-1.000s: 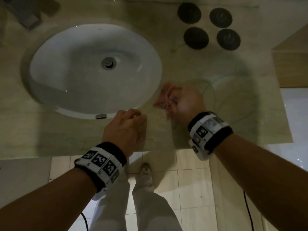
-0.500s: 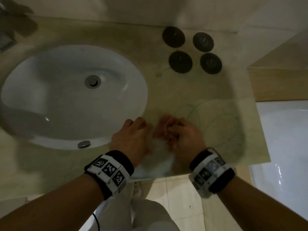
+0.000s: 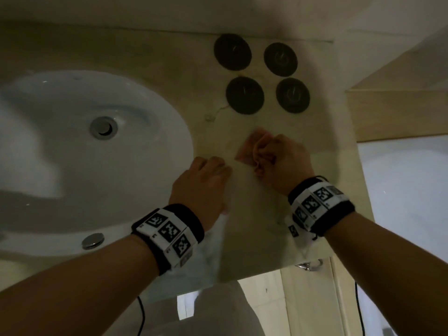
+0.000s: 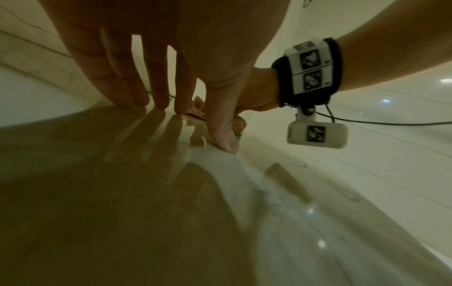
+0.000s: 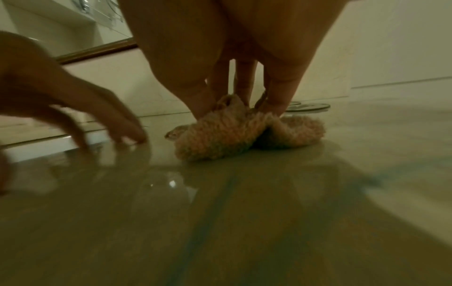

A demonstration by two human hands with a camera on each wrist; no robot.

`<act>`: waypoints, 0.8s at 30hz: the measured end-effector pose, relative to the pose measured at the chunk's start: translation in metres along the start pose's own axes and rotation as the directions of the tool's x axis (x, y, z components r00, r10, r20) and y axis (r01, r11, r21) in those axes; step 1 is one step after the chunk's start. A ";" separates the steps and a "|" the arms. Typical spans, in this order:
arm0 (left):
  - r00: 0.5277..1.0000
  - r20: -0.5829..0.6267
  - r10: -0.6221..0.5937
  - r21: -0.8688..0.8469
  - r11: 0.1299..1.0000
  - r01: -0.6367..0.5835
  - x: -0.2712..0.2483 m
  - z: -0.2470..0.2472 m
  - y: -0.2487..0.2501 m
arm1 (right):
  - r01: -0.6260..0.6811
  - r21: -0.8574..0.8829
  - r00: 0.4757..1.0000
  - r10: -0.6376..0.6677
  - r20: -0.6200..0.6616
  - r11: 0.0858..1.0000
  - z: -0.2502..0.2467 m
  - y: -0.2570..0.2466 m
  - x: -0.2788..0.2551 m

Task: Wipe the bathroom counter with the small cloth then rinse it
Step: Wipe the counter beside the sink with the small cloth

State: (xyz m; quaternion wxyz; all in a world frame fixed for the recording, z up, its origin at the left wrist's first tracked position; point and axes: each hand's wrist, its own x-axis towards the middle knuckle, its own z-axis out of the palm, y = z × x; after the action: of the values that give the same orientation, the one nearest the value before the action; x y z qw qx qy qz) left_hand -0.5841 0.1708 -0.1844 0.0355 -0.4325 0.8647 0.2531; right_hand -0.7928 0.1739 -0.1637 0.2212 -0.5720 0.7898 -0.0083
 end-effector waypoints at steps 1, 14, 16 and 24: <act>1.000 0.010 0.002 0.001 1.000 -0.002 0.003 0.001 0.003 | 0.039 0.008 0.999 -0.039 0.011 0.999 0.002 0.001 -0.012; 0.987 0.036 -0.154 0.043 0.987 0.152 0.013 0.012 0.043 | 0.430 0.075 0.901 -0.433 0.019 0.900 0.036 0.071 -0.138; 0.984 0.008 -0.179 0.026 0.984 0.179 0.012 0.013 0.048 | 0.433 0.078 0.900 -0.435 0.013 0.898 0.029 0.084 -0.126; 0.940 0.102 -0.324 0.095 0.944 0.316 0.012 0.009 0.069 | 0.275 -0.025 0.961 -0.275 -0.013 0.961 -0.031 0.119 -0.001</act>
State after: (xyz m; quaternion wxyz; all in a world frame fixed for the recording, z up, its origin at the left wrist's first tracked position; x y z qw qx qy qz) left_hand -0.6451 0.2005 -0.1672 0.1430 -0.5502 0.7885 0.2349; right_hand -0.9111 0.2081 -0.1670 0.2049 -0.6786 0.7045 -0.0345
